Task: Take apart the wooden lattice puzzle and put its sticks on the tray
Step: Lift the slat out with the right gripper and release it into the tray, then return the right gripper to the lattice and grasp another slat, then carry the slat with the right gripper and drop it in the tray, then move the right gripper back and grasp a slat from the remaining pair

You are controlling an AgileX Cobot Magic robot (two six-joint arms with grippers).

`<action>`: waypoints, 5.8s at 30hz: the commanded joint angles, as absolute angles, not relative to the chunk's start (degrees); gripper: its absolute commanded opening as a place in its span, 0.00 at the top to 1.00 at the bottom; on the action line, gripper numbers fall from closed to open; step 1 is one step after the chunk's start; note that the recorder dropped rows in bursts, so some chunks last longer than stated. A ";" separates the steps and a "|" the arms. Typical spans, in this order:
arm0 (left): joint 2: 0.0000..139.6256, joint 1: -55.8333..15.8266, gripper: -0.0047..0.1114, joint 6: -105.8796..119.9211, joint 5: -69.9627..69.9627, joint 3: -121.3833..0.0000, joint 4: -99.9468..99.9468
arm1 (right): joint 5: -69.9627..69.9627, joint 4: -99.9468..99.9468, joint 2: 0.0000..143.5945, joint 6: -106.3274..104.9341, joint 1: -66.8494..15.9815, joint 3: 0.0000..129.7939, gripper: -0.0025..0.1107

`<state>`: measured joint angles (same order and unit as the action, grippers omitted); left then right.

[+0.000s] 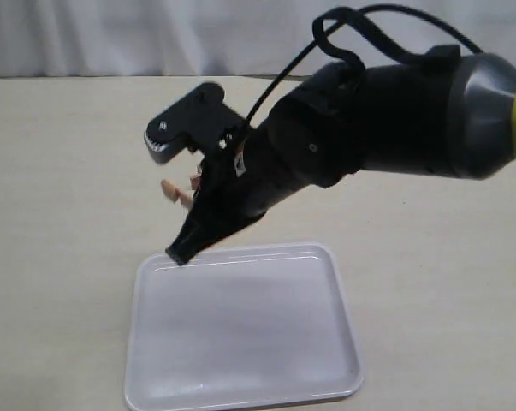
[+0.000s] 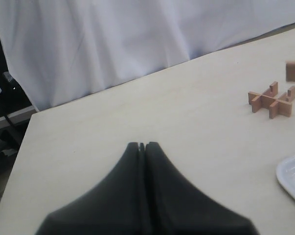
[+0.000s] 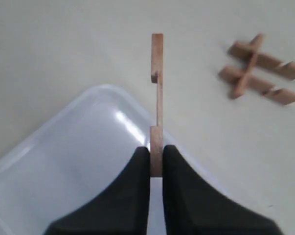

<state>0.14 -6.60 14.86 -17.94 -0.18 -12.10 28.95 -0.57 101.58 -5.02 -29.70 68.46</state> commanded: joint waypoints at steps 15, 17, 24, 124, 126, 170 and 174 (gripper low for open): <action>0.00 -6.00 0.96 15.16 -17.41 0.00 -12.22 | 33.84 -46.62 106.84 -50.48 -29.87 61.52 0.94; 0.00 -6.00 0.96 15.16 -17.41 0.00 -12.22 | 32.09 -44.05 108.17 -47.77 -29.29 61.52 0.94; 0.00 -6.00 0.96 15.16 -17.41 0.00 -12.22 | 30.33 -37.96 109.58 -38.25 -24.72 61.63 0.86; 0.00 -6.00 0.96 15.16 -17.41 0.00 -12.22 | 39.73 9.40 116.73 10.40 -22.17 90.99 0.94; 0.00 -6.00 0.96 15.16 -17.41 0.00 -12.22 | 40.97 6.66 114.19 5.76 -23.57 89.49 0.94; 0.00 -6.00 0.96 15.16 -17.41 0.00 -12.22 | 37.75 -3.73 112.79 -3.11 -23.47 84.33 0.33; 0.00 -6.00 0.96 15.16 -17.41 0.00 -12.22 | 47.47 6.75 118.14 5.35 -23.48 93.44 0.33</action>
<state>0.14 -6.60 14.86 -17.94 -0.18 -12.10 41.58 -0.46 115.21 -0.76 -23.69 88.37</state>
